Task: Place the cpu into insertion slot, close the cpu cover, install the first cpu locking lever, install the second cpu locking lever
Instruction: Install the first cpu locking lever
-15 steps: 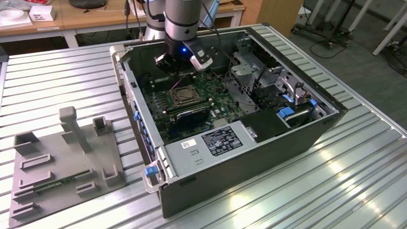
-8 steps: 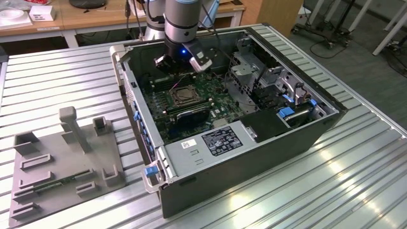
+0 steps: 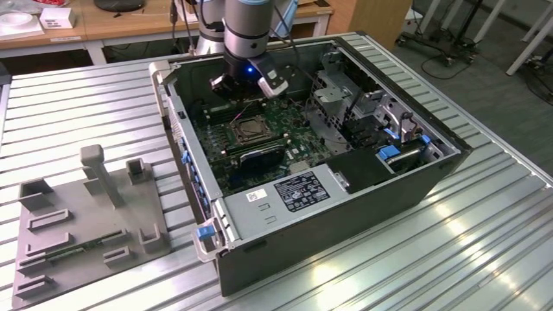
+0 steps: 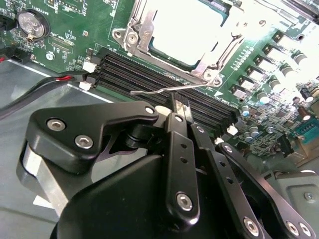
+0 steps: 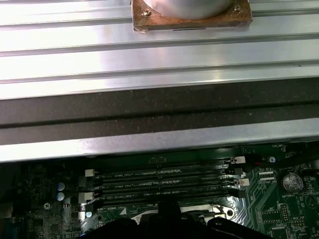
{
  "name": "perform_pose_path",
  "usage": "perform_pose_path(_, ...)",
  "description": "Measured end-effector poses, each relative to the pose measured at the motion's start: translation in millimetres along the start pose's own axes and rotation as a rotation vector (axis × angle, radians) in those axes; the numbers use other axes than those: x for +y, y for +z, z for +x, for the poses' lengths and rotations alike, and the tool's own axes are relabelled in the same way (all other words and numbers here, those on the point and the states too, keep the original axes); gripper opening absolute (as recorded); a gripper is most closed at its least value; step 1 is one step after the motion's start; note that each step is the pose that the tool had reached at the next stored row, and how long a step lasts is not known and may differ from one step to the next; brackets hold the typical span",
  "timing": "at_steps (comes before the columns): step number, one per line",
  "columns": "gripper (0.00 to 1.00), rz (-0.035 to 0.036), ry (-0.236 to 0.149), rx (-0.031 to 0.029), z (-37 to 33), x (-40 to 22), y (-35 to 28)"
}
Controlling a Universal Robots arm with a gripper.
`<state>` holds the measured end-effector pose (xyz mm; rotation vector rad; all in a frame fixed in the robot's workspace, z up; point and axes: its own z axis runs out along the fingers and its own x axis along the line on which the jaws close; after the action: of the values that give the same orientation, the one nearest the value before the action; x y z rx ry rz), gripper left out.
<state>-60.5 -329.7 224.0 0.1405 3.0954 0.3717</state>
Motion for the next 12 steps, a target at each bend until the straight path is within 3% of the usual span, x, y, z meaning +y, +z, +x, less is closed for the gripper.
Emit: perform_pose_path(12,0.11,-0.0001,0.000,0.0001,-2.8,-0.3,2.3)
